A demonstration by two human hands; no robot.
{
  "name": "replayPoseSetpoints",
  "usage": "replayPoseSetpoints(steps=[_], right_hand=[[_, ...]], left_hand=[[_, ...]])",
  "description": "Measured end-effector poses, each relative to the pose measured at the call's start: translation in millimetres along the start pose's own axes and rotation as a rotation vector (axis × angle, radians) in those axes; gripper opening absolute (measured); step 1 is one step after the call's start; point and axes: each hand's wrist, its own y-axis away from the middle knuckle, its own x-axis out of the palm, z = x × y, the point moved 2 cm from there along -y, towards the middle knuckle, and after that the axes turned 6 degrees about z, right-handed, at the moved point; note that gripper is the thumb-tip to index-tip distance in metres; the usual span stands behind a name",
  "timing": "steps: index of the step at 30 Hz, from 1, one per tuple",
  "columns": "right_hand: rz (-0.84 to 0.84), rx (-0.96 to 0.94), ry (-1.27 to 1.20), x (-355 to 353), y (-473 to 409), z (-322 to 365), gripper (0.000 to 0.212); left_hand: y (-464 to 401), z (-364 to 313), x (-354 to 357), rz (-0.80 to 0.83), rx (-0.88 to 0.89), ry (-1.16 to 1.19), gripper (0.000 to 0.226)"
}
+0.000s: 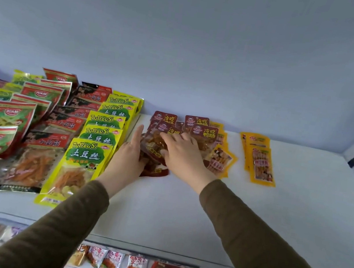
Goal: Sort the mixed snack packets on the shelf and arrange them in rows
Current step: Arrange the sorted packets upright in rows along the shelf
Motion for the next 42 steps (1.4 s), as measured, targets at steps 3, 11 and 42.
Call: replayPoseSetpoints(steps=[3, 11, 42], right_hand=[[0.004, -0.032, 0.006, 4.4, 7.6, -0.7, 0.053], [-0.026, -0.126, 0.087, 10.3, 36.9, 27.3, 0.045], [-0.08, 0.419, -1.158, -4.7, -47.4, 0.1, 0.049]], left_hand=[[2.2, 3.8, -7.1, 0.024, -0.007, 0.104, 0.094], [-4.3, -2.7, -18.4, -0.012, 0.171, 0.089, 0.05], [-9.8, 2.6, 23.1, 0.003, 0.063, -0.422, 0.072]])
